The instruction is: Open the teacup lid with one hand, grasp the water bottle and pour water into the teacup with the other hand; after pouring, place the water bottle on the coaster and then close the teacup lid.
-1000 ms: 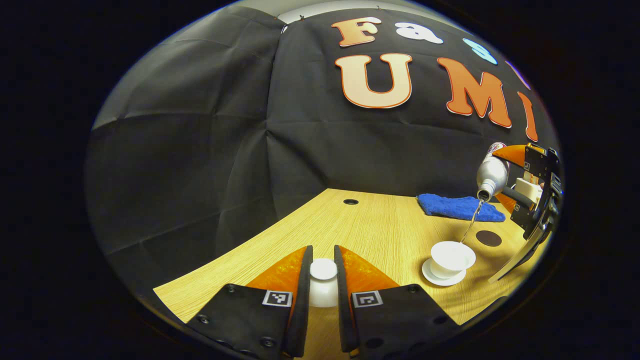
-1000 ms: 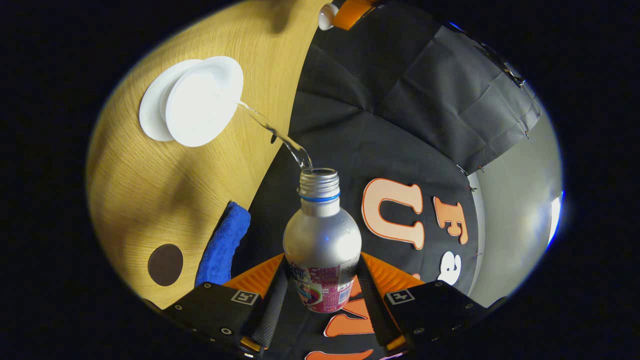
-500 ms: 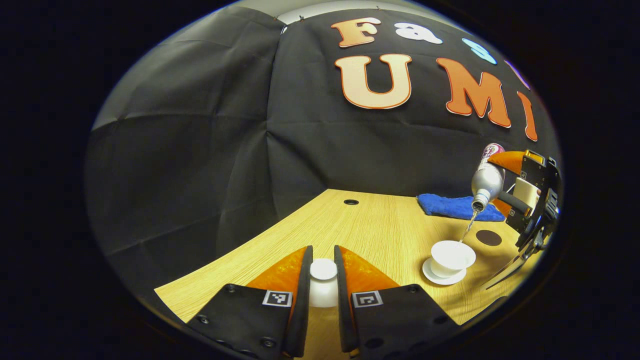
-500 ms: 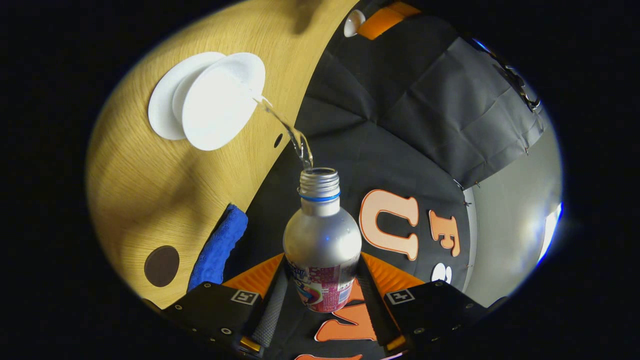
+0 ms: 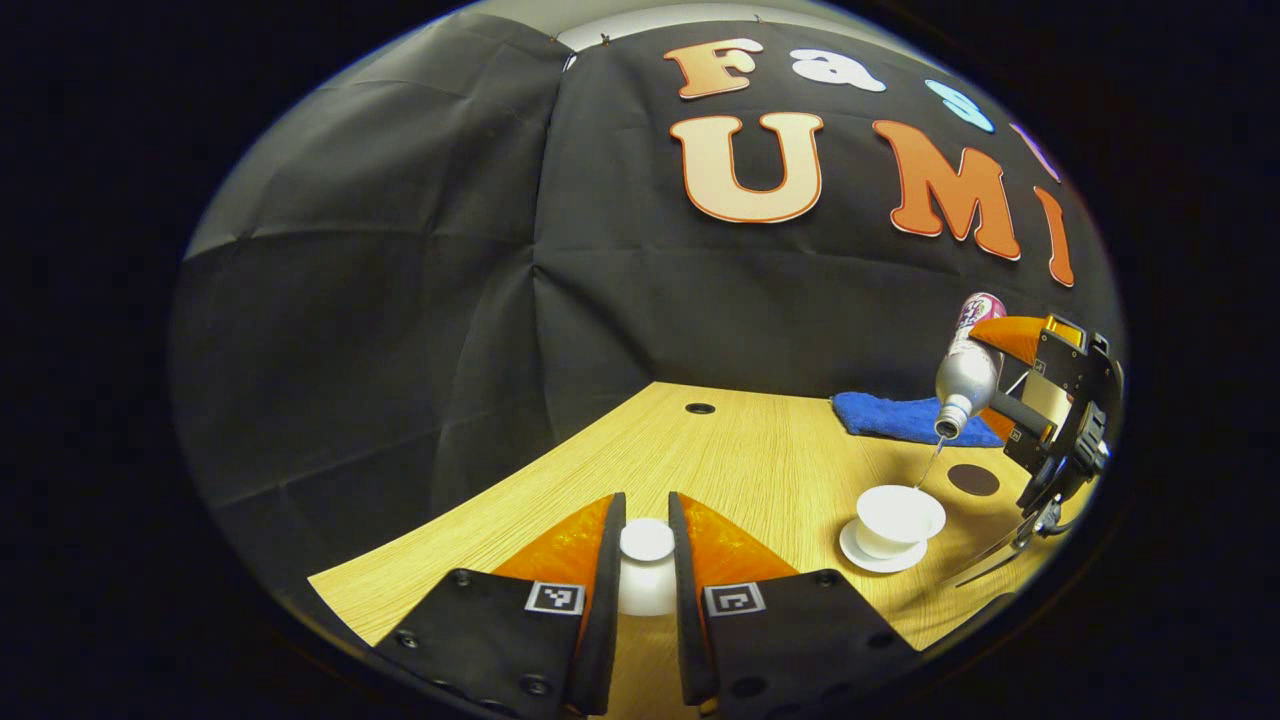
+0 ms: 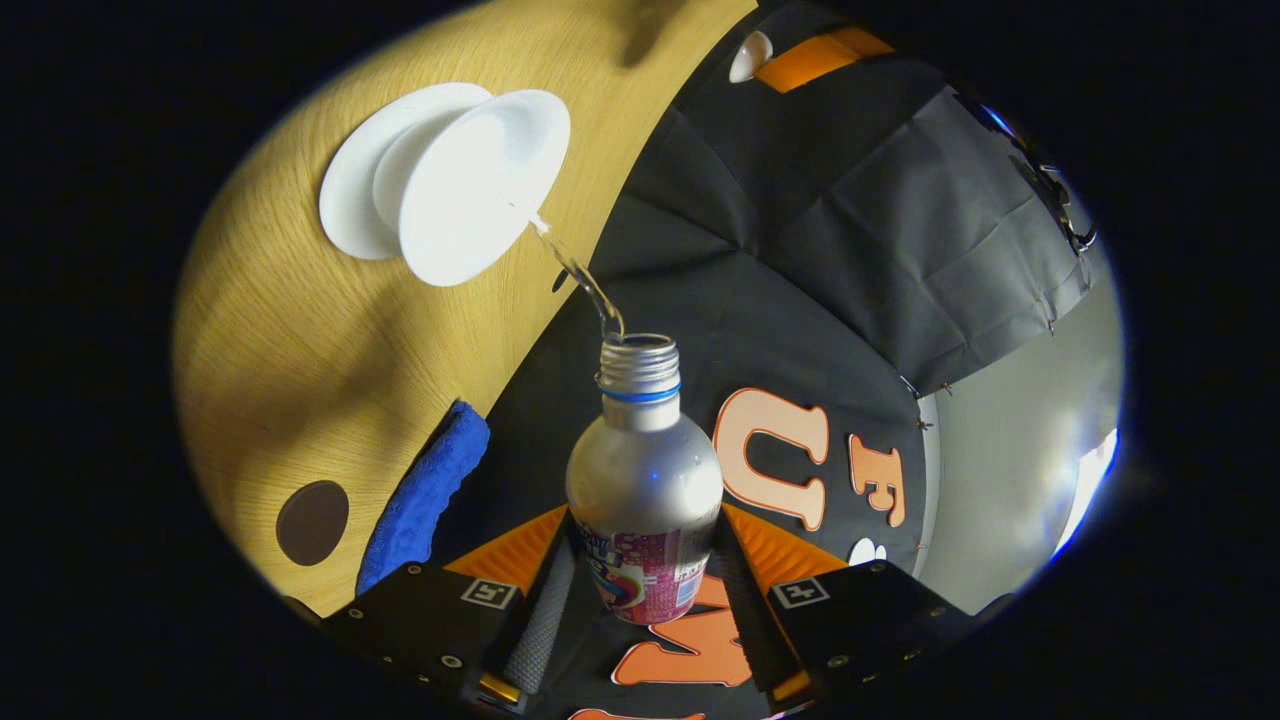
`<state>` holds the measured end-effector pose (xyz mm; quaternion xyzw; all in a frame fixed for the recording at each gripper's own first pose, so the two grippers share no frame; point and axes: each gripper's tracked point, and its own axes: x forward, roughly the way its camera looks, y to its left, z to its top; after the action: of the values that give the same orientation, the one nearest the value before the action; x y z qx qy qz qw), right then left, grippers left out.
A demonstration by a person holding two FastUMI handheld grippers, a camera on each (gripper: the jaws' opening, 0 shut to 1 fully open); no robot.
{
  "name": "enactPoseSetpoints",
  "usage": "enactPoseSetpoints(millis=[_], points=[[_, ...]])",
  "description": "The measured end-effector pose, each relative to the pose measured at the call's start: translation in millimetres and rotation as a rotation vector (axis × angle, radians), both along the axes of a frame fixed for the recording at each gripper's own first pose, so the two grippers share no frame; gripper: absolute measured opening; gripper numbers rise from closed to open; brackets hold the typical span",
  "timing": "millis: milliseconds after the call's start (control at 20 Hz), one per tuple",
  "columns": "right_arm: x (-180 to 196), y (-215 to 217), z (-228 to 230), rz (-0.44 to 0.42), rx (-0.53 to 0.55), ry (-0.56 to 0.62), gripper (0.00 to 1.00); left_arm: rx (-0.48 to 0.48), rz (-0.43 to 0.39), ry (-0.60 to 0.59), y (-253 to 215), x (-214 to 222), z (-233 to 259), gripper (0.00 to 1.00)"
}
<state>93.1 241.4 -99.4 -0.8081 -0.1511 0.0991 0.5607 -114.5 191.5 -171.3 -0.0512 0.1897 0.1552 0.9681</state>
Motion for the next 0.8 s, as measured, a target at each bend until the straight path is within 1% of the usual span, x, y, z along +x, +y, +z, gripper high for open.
enactPoseSetpoints(millis=[50, 200, 250, 300, 500, 700, 750, 800], points=[[-1.0, 1.8, -1.7, 0.004, 0.000, 0.003, 0.77, 0.003, 0.001, 0.001, 0.0, -0.3, 0.8, 0.29], [-4.5, 8.0, -5.3, 0.018, -0.006, 0.009, 0.77, 0.005, 0.002, -0.004, 0.0, -0.3, 1.9, 0.33], [-5.7, 9.3, -5.5, 0.025, -0.010, 0.012, 0.77, 0.001, 0.001, -0.008, -0.4, -0.7, 1.4, 0.33], [-5.8, 10.4, -6.5, 0.028, -0.009, 0.015, 0.77, -0.003, -0.002, -0.013, -0.8, -0.3, 2.1, 0.30], [-9.2, 14.5, -7.6, 0.039, -0.015, 0.013, 0.77, -0.010, -0.013, -0.019, -1.8, -0.8, 1.2, 0.29], [-11.2, 16.3, -15.3, 0.042, -0.019, 0.037, 0.77, -0.015, -0.024, -0.037, -3.0, 1.3, 2.1, 0.30], [-12.1, 17.9, -16.6, 0.043, -0.016, 0.043, 0.77, -0.014, -0.028, -0.039, -3.9, 1.8, 2.9, 0.33], [-13.0, 17.3, -18.8, 0.041, -0.008, 0.053, 0.77, -0.011, -0.032, -0.040, -3.9, 3.0, 1.8, 0.30]])
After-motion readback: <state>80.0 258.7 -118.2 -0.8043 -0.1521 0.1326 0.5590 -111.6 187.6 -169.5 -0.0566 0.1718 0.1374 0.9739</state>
